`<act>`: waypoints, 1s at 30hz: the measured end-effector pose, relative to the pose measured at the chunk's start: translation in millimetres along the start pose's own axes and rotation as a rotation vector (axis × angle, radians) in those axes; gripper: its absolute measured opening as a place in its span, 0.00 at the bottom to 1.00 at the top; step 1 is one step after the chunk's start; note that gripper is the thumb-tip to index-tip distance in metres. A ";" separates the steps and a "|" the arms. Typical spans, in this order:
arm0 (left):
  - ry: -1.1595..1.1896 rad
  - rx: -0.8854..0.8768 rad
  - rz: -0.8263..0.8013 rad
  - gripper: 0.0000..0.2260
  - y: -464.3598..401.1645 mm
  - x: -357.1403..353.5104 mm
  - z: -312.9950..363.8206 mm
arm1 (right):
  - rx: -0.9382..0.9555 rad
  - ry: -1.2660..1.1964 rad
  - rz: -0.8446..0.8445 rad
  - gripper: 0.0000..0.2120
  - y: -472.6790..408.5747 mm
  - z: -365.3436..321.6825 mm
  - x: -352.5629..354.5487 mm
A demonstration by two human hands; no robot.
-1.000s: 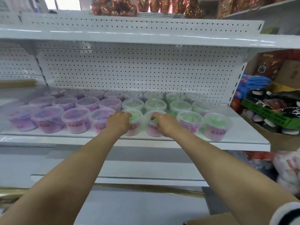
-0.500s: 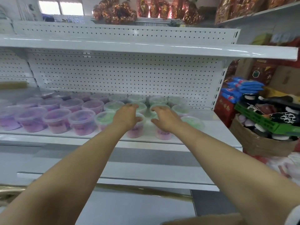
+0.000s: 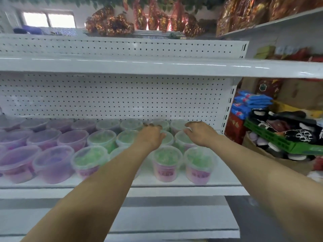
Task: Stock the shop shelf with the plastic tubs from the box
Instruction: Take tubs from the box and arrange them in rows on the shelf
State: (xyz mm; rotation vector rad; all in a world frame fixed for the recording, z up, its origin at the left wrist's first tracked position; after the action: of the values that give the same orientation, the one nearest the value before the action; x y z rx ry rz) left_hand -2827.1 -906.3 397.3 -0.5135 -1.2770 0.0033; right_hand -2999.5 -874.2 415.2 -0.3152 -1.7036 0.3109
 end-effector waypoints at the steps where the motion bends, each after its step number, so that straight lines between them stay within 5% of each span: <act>1: -0.009 0.001 -0.023 0.22 -12.0 -10.9 -2.8 | -0.006 0.006 -0.014 0.22 -10.1 3.9 -8.4; 7: -0.092 0.013 -0.125 0.24 -72.5 -68.9 -17.6 | -0.109 0.024 -0.126 0.24 -64.5 26.5 -68.0; 14: -0.120 -0.045 -0.034 0.24 -104.2 -95.7 -21.2 | -0.086 -0.002 -0.152 0.21 -90.0 40.9 -109.8; 30: -0.021 0.013 -0.122 0.29 -68.9 -84.3 -39.2 | -0.073 -0.020 -0.124 0.25 -66.9 18.8 -89.0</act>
State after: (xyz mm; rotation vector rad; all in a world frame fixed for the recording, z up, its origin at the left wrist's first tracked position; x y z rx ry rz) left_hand -2836.3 -1005.4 338.4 -0.4254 -1.3260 -0.0853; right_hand -3006.8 -970.3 356.5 -0.2596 -1.7483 0.1609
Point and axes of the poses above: each hand's wrist, its own y-axis away from the middle knuckle, its own x-axis out of the back of the hand, z = x × y, the point moved 10 cm from there along -y, towards the middle knuckle, and after that the axes turned 12 degrees about z, right-handed, at the moved point
